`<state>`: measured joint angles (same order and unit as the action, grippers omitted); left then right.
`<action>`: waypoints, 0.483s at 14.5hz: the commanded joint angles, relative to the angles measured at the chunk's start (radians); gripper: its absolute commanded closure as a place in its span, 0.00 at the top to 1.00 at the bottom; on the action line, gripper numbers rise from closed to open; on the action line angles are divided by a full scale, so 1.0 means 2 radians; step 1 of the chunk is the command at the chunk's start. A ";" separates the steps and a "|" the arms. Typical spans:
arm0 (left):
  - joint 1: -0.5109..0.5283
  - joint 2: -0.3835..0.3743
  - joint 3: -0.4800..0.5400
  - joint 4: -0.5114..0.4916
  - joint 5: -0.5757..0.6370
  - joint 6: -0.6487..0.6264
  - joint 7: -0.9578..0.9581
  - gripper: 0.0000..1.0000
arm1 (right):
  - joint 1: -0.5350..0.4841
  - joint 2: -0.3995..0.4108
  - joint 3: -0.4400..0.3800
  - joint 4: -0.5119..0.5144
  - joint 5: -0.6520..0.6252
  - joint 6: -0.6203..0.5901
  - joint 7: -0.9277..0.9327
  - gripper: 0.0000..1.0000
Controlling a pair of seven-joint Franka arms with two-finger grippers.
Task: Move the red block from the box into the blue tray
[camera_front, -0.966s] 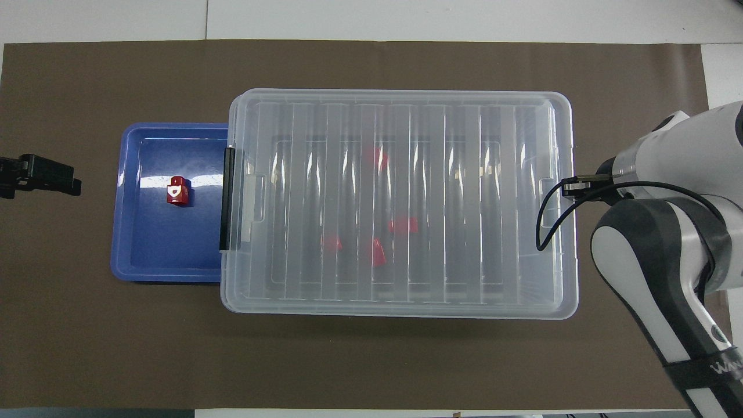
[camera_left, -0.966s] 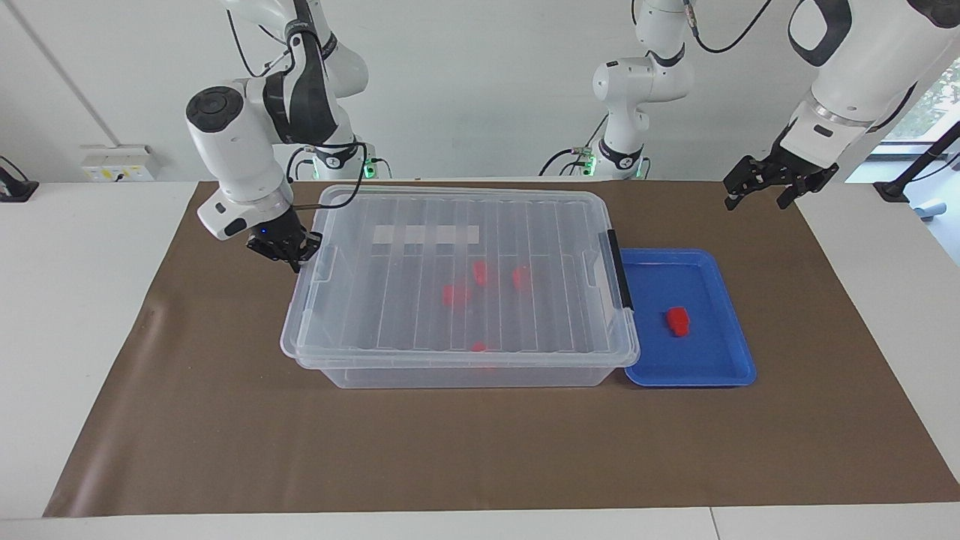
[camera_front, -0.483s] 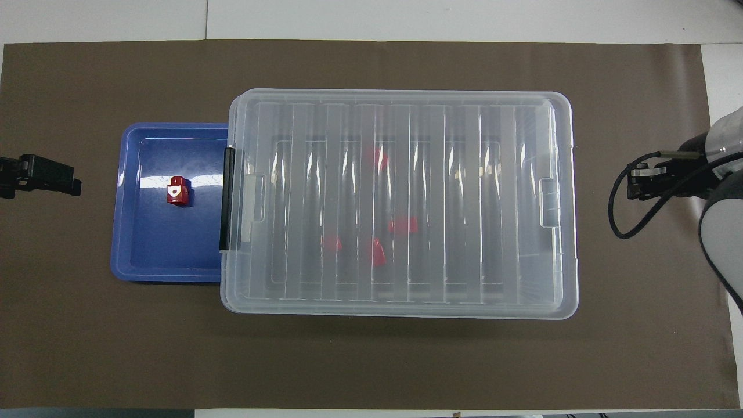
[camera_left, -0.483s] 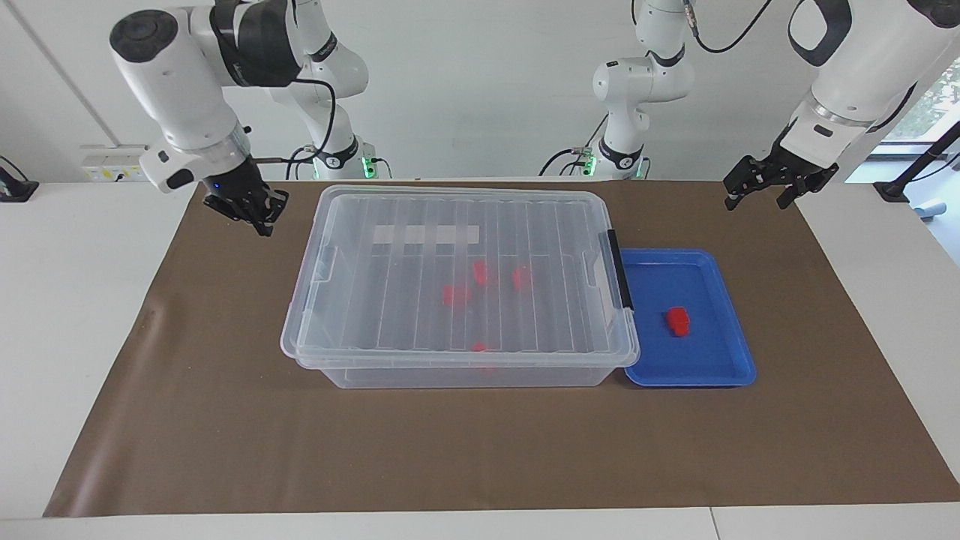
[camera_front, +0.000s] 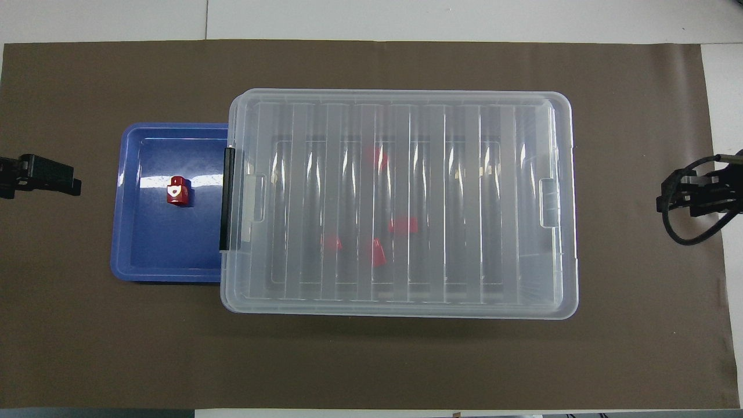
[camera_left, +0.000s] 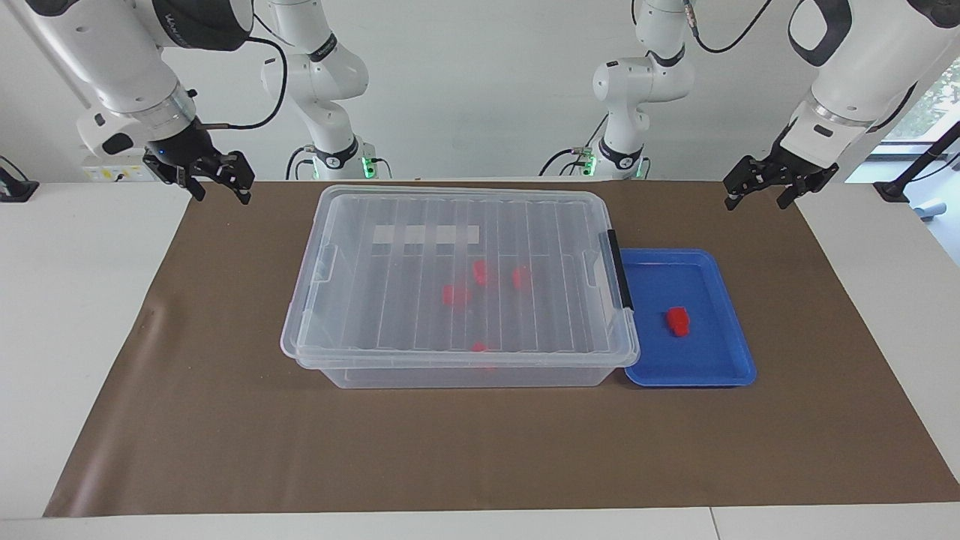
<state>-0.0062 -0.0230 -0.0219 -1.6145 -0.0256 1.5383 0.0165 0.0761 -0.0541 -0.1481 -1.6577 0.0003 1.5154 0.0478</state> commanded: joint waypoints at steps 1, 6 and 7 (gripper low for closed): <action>0.005 -0.013 -0.002 -0.013 -0.007 0.002 0.007 1.00 | -0.006 0.009 0.006 0.004 0.001 0.013 -0.010 1.00; 0.005 -0.013 -0.002 -0.013 -0.007 0.002 0.007 1.00 | -0.007 0.029 0.006 0.007 0.001 0.008 -0.013 1.00; 0.005 -0.013 -0.002 -0.013 -0.007 0.002 0.008 1.00 | -0.007 0.029 0.007 0.008 0.001 0.009 -0.013 1.00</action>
<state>-0.0062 -0.0230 -0.0219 -1.6145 -0.0256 1.5384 0.0165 0.0759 -0.0002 -0.1442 -1.6565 0.0003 1.5309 0.0470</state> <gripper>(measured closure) 0.000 0.000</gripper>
